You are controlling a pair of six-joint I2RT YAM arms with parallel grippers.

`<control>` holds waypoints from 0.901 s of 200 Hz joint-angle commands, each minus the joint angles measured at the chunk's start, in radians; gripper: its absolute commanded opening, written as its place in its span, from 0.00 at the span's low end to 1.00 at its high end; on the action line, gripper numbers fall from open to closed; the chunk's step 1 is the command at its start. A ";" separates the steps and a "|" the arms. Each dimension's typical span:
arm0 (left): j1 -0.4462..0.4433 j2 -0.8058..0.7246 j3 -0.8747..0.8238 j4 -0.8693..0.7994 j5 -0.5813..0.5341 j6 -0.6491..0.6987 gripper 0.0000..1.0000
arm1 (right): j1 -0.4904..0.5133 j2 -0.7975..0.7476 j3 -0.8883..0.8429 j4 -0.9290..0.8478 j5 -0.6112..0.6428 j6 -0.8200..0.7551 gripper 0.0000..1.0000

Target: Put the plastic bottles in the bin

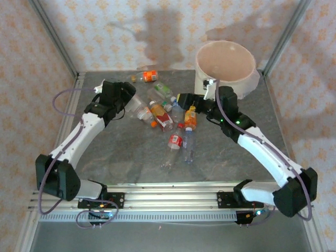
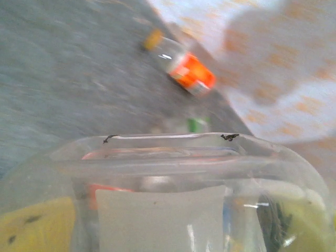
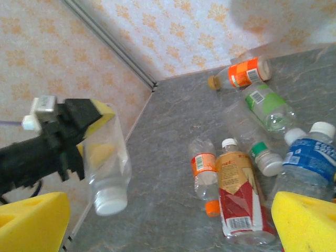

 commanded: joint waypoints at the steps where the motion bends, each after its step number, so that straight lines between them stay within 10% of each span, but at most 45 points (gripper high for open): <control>1: -0.056 -0.065 0.019 0.088 0.089 0.092 0.63 | 0.041 0.064 0.037 0.121 -0.006 0.100 0.99; 44: -0.103 -0.086 0.056 0.133 0.210 0.156 0.62 | 0.109 0.151 0.133 0.215 -0.207 0.054 1.00; 180: -0.151 -0.046 0.098 0.207 0.215 0.193 0.64 | 0.200 0.263 0.160 0.141 -0.211 -0.108 0.97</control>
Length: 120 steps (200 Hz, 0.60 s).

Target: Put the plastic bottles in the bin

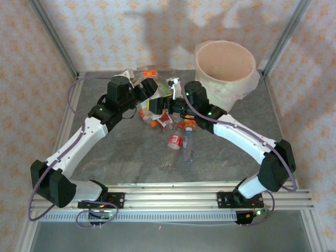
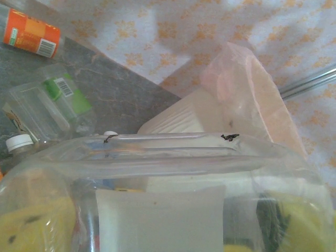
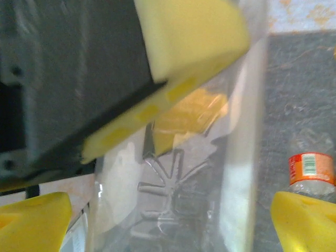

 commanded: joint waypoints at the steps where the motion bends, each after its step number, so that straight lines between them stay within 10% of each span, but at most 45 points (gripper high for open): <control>1: -0.003 -0.013 0.041 0.056 0.001 0.028 0.64 | 0.006 -0.015 -0.041 0.054 -0.034 -0.038 0.97; 120: -0.008 0.004 0.010 0.127 0.080 -0.006 0.65 | 0.006 -0.045 -0.130 0.257 0.150 0.074 0.52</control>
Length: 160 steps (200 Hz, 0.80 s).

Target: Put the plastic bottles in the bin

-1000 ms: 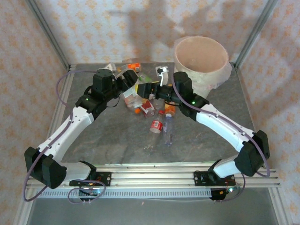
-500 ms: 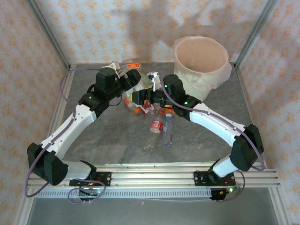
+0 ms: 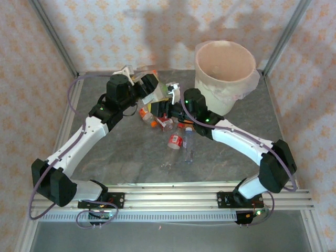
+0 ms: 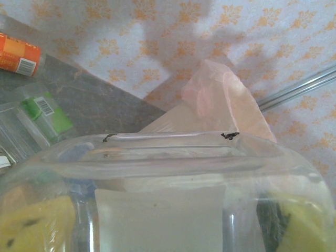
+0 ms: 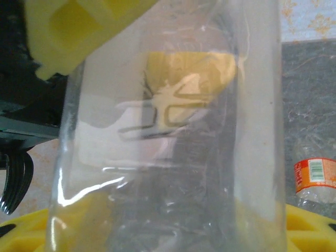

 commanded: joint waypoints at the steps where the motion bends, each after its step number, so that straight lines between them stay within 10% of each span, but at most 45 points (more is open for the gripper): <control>1: -0.008 -0.008 0.008 0.037 0.078 0.003 0.66 | -0.017 -0.028 -0.014 0.083 0.083 0.042 0.51; 98: -0.008 -0.040 0.051 0.019 0.091 0.014 0.99 | -0.030 -0.115 -0.021 -0.116 0.312 -0.101 0.31; 160: -0.008 -0.225 -0.062 0.092 -0.042 0.037 1.00 | -0.173 -0.236 0.113 -0.360 0.372 -0.313 0.31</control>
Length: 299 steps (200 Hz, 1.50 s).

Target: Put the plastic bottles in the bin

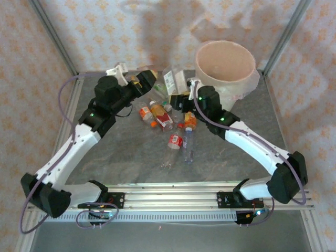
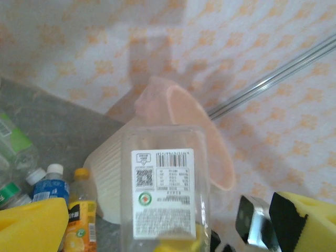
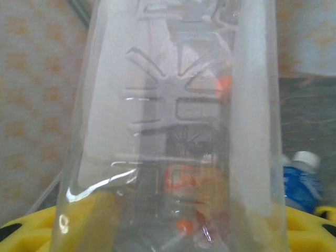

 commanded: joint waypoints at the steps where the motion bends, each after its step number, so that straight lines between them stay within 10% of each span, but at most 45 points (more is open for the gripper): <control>1: -0.001 -0.074 -0.047 0.049 -0.079 0.034 1.00 | -0.055 -0.084 0.118 -0.103 0.062 -0.132 0.31; 139: -0.002 0.046 -0.069 -0.142 -0.147 0.042 1.00 | -0.517 0.358 0.863 -0.838 -0.103 -0.239 0.32; 223: -0.001 0.076 -0.069 -0.179 -0.166 0.046 1.00 | -0.520 0.644 1.207 -1.202 0.369 -0.223 0.33; 299: -0.002 0.112 -0.065 -0.204 -0.168 0.027 1.00 | -0.509 0.757 1.344 -1.280 0.474 -0.195 0.48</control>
